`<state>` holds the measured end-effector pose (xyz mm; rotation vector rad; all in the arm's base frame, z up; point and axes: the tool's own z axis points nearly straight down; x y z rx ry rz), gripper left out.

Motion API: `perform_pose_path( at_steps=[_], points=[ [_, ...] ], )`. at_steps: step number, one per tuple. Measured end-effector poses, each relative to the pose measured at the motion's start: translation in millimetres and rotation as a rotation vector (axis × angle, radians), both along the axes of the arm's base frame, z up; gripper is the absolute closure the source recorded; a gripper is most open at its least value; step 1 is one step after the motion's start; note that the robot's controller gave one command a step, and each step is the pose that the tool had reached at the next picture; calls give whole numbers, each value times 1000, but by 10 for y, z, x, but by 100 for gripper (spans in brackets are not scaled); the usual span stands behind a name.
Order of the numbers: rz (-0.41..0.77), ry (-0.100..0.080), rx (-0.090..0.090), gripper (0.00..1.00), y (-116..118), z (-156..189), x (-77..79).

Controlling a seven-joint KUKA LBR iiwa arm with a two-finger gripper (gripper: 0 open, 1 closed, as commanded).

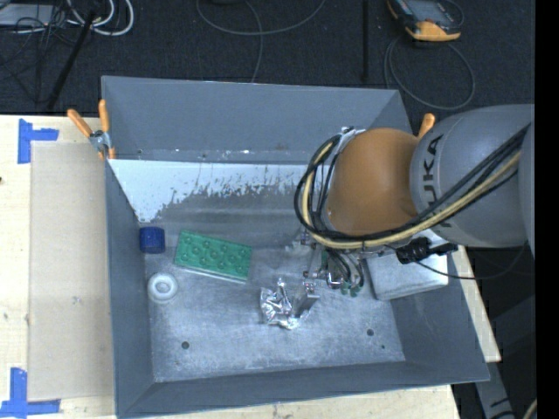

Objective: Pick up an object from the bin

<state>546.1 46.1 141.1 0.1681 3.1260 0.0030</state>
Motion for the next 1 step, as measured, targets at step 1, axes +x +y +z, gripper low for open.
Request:
perform_pose_path(
  at_steps=[1],
  points=[
    [-31,11,-1,0,345,-642,28]
  ],
)
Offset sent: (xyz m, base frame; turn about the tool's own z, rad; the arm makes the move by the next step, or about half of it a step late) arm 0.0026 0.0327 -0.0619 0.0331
